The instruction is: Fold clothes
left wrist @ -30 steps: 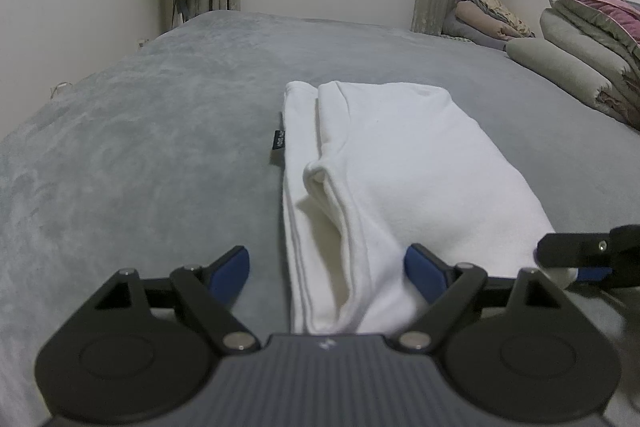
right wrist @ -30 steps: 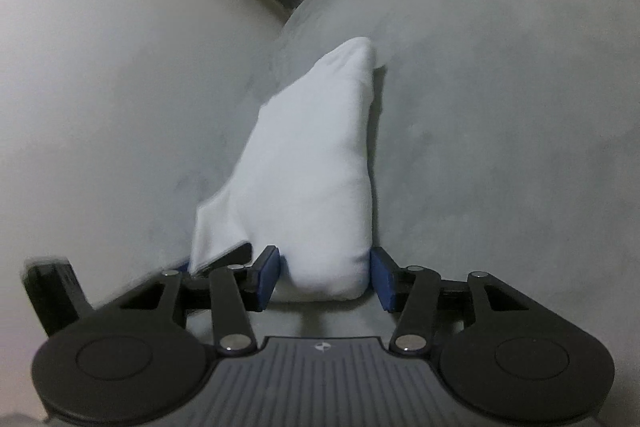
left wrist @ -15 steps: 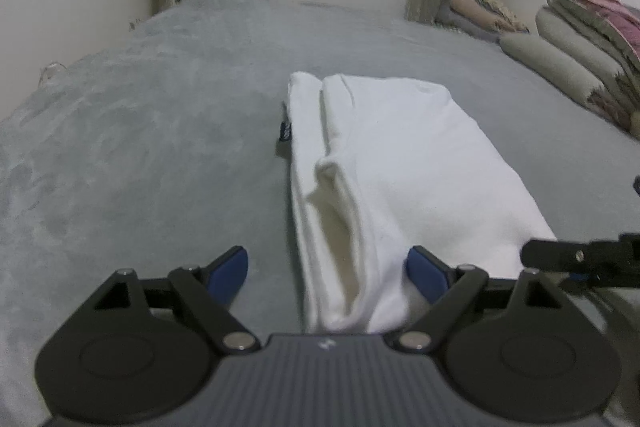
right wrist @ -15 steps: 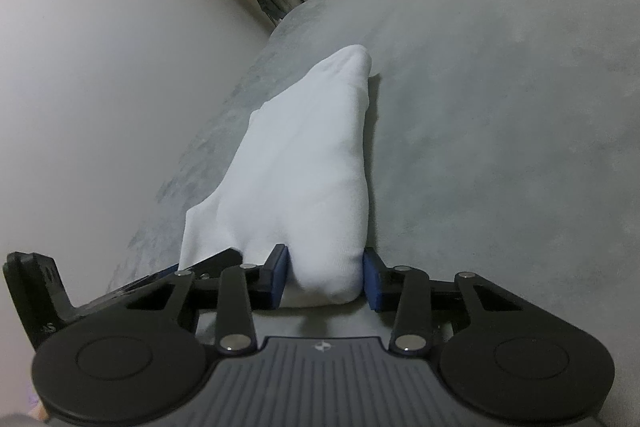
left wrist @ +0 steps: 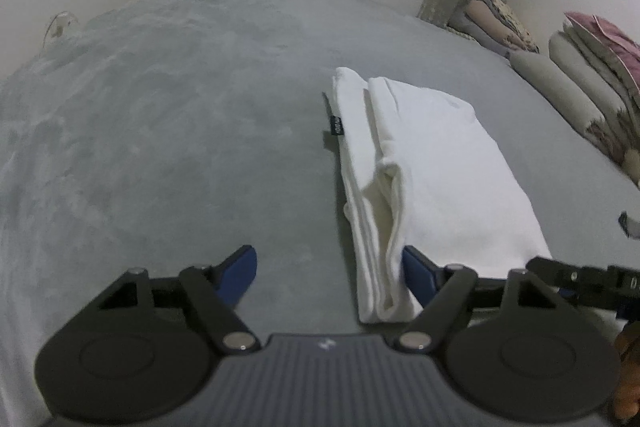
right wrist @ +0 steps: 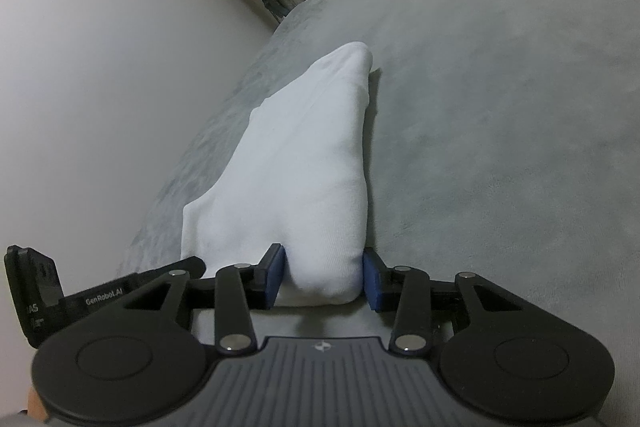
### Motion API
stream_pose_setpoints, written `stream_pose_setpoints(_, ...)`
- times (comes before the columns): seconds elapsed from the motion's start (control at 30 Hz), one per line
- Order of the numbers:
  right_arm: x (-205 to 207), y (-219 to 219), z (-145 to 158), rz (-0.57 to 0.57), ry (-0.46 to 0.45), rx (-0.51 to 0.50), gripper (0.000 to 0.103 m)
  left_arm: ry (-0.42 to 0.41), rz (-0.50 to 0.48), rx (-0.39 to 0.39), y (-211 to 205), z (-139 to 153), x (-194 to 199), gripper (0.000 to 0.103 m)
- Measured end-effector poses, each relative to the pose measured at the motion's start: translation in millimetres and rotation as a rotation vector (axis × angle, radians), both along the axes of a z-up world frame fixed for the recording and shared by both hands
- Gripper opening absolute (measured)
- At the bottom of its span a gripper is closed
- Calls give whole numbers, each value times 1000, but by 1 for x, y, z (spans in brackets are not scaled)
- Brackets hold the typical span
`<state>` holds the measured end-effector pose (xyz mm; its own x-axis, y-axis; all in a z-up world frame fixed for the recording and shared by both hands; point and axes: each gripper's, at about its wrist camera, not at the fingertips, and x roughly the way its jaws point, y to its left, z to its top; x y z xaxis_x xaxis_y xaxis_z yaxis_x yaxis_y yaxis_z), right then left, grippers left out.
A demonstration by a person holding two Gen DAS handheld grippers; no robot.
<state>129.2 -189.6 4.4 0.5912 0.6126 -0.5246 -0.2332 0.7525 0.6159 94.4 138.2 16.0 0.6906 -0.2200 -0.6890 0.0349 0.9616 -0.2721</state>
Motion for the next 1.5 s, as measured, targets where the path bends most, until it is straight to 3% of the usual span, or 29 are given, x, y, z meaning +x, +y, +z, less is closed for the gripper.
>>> stream_pose_setpoints(0.37,0,-1,-1,2,3,17,40,35,21,-55,7,3,2,77)
stream_pose_setpoints(0.6,0,-2,-2,2,2,21,40,42,25,-38,0,6,3,85)
stream_pose_setpoints(0.77,0,-1,-2,2,0,21,40,50,46,-100,6,5,4,88)
stream_pose_setpoints(0.93,-1,-1,-3,2,-3,21,41,50,42,-133,5,1,6,99)
stream_pose_setpoints(1.03,-1,-1,-3,3,-5,20,41,53,47,-162,4,-1,7,99)
stream_pose_setpoints(1.07,-1,-1,-3,3,-5,20,41,52,47,-173,4,-1,7,98)
stream_pose_setpoints(1.13,-2,-1,-3,3,-6,20,41,49,35,-179,0,-1,7,83)
stream_pose_setpoints(1.23,-2,0,-3,2,-8,19,41,44,7,-142,-13,-3,7,70)
stream_pose_setpoints(1.43,-3,1,-3,1,-11,19,41,31,-47,-69,-35,-10,4,55)
stream_pose_setpoints(1.5,-3,1,-3,-1,-15,18,41,37,-36,-93,-34,-11,5,49)
